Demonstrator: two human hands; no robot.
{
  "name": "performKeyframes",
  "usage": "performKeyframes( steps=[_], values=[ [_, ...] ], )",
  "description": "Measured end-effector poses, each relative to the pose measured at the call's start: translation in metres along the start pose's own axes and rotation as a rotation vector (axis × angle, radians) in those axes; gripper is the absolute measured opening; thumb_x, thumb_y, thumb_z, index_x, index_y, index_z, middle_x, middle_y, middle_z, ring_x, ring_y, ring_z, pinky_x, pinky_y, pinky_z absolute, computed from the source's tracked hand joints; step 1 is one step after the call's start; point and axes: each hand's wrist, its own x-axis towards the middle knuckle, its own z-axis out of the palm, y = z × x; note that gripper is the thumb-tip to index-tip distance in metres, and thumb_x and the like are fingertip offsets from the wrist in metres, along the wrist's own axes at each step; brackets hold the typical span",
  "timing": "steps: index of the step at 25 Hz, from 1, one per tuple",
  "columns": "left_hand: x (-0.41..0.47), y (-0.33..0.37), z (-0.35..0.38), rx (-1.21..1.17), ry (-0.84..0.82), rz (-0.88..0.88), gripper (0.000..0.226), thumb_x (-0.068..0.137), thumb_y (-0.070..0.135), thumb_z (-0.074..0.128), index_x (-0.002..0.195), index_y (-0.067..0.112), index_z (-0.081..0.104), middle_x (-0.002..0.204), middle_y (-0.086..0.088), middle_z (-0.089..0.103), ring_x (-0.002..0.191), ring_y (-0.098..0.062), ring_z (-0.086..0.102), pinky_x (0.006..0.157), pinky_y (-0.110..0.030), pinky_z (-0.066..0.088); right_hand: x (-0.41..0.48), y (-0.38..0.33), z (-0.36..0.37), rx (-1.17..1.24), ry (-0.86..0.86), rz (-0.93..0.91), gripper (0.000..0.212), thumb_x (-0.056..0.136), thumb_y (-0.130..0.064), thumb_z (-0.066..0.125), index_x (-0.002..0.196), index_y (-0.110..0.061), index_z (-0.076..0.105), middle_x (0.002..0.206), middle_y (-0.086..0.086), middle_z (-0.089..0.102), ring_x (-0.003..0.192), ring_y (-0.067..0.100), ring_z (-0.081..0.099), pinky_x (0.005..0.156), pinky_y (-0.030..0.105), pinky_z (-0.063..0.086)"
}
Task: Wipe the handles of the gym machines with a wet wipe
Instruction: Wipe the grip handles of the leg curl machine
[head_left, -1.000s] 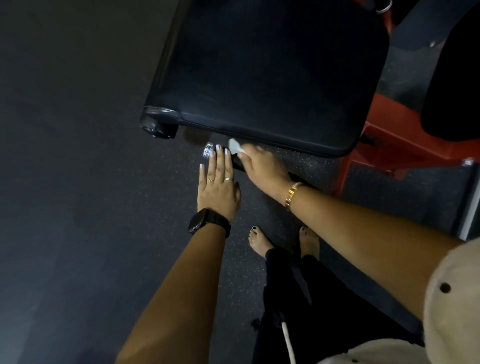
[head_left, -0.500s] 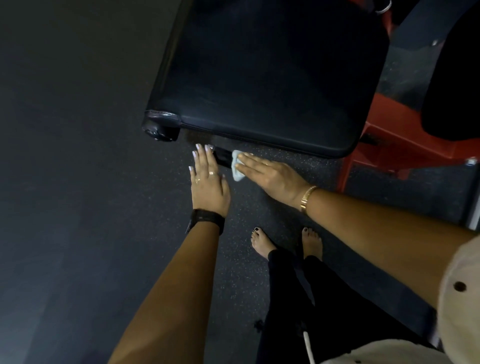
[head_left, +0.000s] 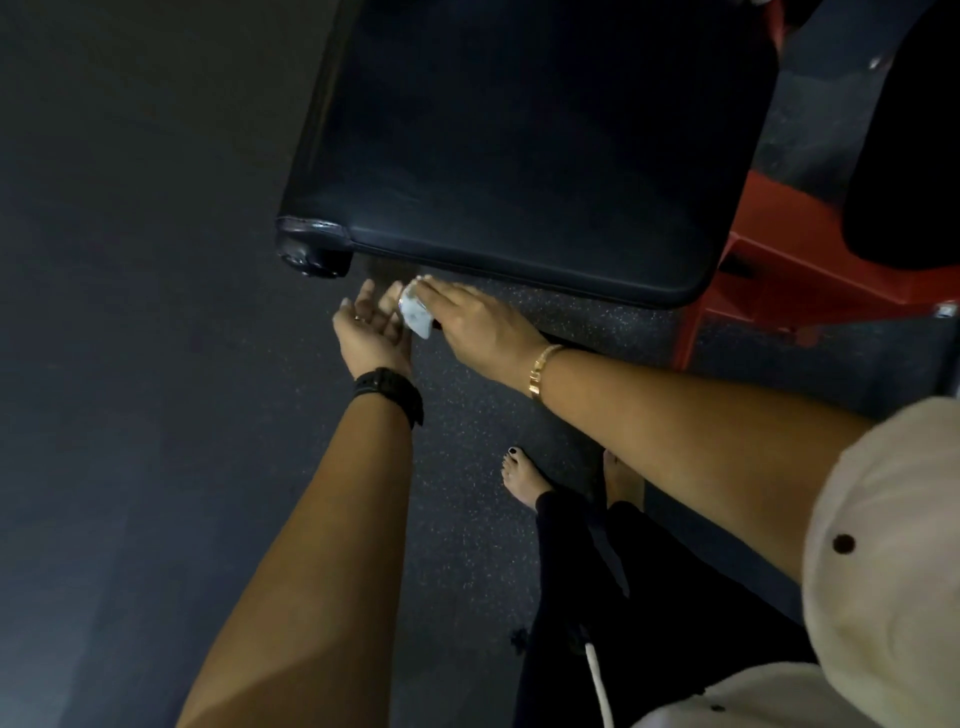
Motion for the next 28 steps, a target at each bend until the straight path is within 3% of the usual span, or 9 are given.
performKeyframes(
  steps=[4, 9, 11, 13, 15, 17, 21, 24, 28],
  values=[
    [0.002, 0.0, 0.001, -0.141, 0.021, -0.062, 0.045, 0.099, 0.043, 0.034, 0.124, 0.014, 0.056, 0.106, -0.01, 0.064, 0.106, -0.028, 0.062, 0.096, -0.04, 0.048, 0.04, -0.015, -0.006, -0.135, -0.118, -0.104, 0.035, 0.096, -0.022, 0.04, 0.128, -0.01, 0.05, 0.129, 0.008, 0.051, 0.119, 0.026, 0.047, 0.093, 0.039, 0.044],
    [0.003, -0.002, 0.0, -0.043, 0.002, -0.049, 0.047, 0.099, 0.048, 0.036, 0.123, 0.012, 0.056, 0.113, -0.01, 0.064, 0.11, -0.026, 0.062, 0.094, -0.037, 0.049, 0.032, -0.004, -0.01, -0.366, -0.137, -0.485, 0.029, 0.092, -0.005, 0.053, 0.12, -0.003, 0.058, 0.132, 0.012, 0.054, 0.132, 0.029, 0.042, 0.106, 0.038, 0.041],
    [0.001, -0.007, 0.003, 0.189, -0.067, 0.084, 0.046, 0.102, 0.038, 0.035, 0.137, 0.011, 0.047, 0.132, -0.011, 0.056, 0.123, -0.024, 0.053, 0.104, -0.036, 0.043, 0.016, 0.017, -0.009, -0.282, -0.034, -0.513, 0.028, 0.088, -0.001, 0.059, 0.116, 0.0, 0.063, 0.132, 0.016, 0.056, 0.127, 0.029, 0.05, 0.095, 0.039, 0.051],
    [-0.001, -0.017, 0.003, 0.695, -0.109, 0.42, 0.047, 0.103, 0.029, 0.035, 0.146, 0.012, 0.034, 0.151, -0.011, 0.036, 0.139, -0.023, 0.033, 0.117, -0.037, 0.024, -0.01, 0.039, -0.008, -0.206, 0.026, -0.458, 0.03, 0.09, -0.001, 0.053, 0.119, 0.002, 0.061, 0.135, 0.018, 0.053, 0.126, 0.031, 0.051, 0.085, 0.042, 0.056],
    [-0.002, -0.028, 0.0, 1.203, -0.13, 0.789, 0.052, 0.102, 0.028, 0.031, 0.15, 0.011, 0.024, 0.158, -0.008, 0.02, 0.147, -0.025, 0.013, 0.118, -0.037, 0.005, -0.035, 0.056, -0.006, -0.223, 0.051, -0.474, 0.035, 0.093, -0.003, 0.04, 0.121, 0.001, 0.06, 0.137, 0.02, 0.051, 0.128, 0.032, 0.048, 0.084, 0.043, 0.056],
    [-0.006, -0.038, 0.002, 1.555, -0.215, 0.996, 0.055, 0.1, 0.033, 0.022, 0.151, 0.013, 0.019, 0.159, -0.006, 0.016, 0.148, -0.024, 0.007, 0.116, -0.04, -0.004, -0.055, 0.064, -0.005, -0.219, 0.051, -0.44, 0.034, 0.093, -0.004, 0.042, 0.12, -0.001, 0.062, 0.135, 0.018, 0.053, 0.128, 0.031, 0.049, 0.082, 0.041, 0.057],
    [-0.016, -0.053, 0.003, 1.872, -0.341, 1.069, 0.06, 0.098, 0.044, 0.007, 0.151, 0.019, 0.02, 0.16, 0.001, 0.009, 0.147, -0.018, 0.005, 0.117, -0.044, -0.006, -0.065, 0.048, 0.007, -0.078, 0.099, -0.037, 0.053, 0.077, 0.008, 0.065, 0.129, 0.002, 0.054, 0.137, 0.02, 0.051, 0.119, 0.035, 0.056, 0.081, 0.043, 0.057],
    [-0.025, -0.058, -0.005, 1.941, -0.348, 1.044, 0.064, 0.095, 0.048, -0.001, 0.152, 0.022, 0.012, 0.157, 0.004, -0.003, 0.145, -0.015, -0.007, 0.116, -0.042, -0.012, -0.082, 0.058, 0.007, -0.163, 0.086, -0.226, 0.043, 0.083, 0.006, 0.055, 0.126, 0.003, 0.057, 0.139, 0.018, 0.049, 0.13, 0.033, 0.045, 0.092, 0.041, 0.053],
    [-0.034, -0.063, -0.016, 2.008, -0.372, 1.049, 0.062, 0.096, 0.051, -0.002, 0.15, 0.021, 0.003, 0.159, 0.001, -0.001, 0.144, -0.016, -0.011, 0.117, -0.04, -0.01, -0.112, 0.082, -0.01, -0.29, 0.014, -0.296, 0.063, 0.08, 0.016, 0.047, 0.139, -0.005, 0.045, 0.15, 0.012, 0.037, 0.137, 0.026, 0.037, 0.082, 0.034, 0.057]
  ],
)
